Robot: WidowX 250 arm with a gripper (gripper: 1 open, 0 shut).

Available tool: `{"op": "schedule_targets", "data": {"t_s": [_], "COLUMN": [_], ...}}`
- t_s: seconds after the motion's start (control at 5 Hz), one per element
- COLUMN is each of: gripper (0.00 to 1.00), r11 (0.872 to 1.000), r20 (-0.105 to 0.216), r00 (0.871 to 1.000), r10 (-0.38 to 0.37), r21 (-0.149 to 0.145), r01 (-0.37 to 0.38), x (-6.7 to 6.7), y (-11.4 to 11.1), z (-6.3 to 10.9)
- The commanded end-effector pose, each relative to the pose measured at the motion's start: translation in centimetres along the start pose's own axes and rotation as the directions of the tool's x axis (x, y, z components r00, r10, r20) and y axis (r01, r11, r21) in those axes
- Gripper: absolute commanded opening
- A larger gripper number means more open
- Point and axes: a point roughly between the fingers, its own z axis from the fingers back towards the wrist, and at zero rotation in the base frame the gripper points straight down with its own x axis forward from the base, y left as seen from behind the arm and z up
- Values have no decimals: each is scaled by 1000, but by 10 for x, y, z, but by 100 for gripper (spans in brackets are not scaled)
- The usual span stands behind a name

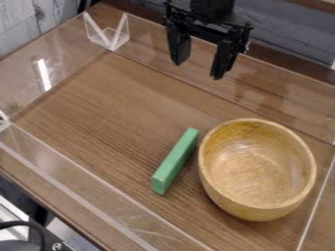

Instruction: Put the green block in the brown bowl

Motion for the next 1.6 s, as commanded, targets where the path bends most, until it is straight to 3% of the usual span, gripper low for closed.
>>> {"op": "schedule_targets", "data": {"t_s": [0.0, 0.4, 1.4], "gripper": [100, 100, 100], "r11": [1000, 998, 996], "r20": [-17, 26, 2], "r00": [1000, 997, 996], "r10": [-3, -67, -90], "r21": [-1, -13, -21], "r01": [3, 68, 90], "x": [-4, -41, -55], "y": [-1, -9, -13], "z": [-8, -23, -49]}}
